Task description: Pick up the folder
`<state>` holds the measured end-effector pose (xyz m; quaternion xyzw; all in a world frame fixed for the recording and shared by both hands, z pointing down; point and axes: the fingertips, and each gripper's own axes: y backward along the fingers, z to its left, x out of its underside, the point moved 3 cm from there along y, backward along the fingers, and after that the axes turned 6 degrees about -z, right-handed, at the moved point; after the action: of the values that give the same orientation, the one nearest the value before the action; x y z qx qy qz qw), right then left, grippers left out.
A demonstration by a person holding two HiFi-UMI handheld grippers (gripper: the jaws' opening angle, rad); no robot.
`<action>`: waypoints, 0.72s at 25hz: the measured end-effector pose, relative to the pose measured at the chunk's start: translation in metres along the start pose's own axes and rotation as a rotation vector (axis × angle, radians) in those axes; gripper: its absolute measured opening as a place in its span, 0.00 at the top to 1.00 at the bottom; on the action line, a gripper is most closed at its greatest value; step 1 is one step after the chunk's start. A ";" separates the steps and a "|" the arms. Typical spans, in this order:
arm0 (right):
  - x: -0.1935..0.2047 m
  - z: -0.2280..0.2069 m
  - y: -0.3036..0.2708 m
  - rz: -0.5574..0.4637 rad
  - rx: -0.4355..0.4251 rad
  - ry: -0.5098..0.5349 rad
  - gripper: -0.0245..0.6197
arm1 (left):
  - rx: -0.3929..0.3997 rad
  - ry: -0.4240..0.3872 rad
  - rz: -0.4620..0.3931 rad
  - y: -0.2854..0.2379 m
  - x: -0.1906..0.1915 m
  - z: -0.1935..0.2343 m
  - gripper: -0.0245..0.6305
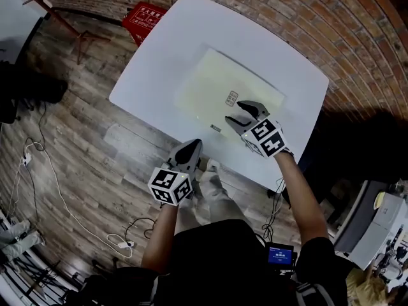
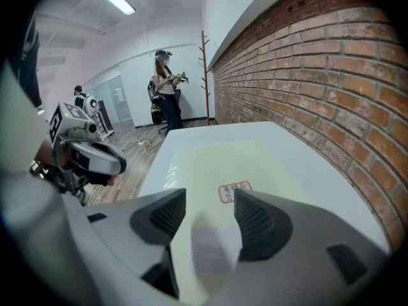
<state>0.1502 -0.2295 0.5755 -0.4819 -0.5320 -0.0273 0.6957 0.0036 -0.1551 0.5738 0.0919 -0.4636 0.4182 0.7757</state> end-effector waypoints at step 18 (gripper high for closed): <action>0.009 -0.035 -0.020 0.068 0.022 -0.067 0.51 | -0.077 0.070 -0.008 0.006 0.011 0.028 0.94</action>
<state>0.1681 -0.2598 0.5963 -0.4927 -0.5385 0.0180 0.6833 -0.0162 -0.1602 0.5969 0.0492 -0.4517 0.4000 0.7959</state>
